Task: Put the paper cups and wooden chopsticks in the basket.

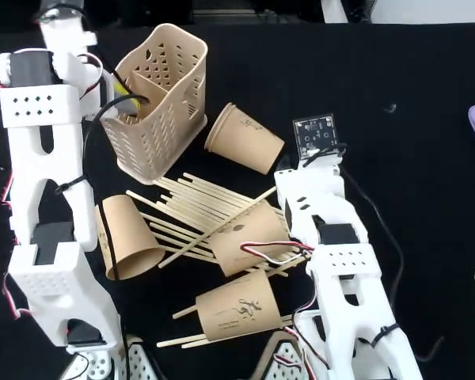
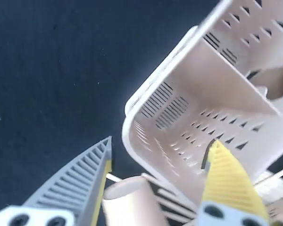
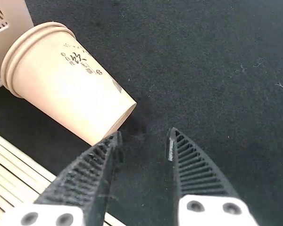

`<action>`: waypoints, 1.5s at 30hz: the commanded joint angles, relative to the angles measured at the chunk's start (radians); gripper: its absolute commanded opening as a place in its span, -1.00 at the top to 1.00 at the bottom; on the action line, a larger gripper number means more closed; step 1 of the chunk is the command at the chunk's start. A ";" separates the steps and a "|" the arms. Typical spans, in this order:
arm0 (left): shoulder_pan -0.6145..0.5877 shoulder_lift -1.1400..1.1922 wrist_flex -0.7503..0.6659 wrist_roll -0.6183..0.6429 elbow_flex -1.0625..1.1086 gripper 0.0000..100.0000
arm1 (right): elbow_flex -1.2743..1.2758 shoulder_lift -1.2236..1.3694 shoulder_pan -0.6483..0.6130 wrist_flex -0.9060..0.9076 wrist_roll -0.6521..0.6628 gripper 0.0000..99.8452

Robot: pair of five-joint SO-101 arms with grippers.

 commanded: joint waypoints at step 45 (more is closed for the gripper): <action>-0.010 0.103 -0.029 -0.144 -0.325 0.52 | -0.090 -0.002 0.012 0.101 -0.014 0.67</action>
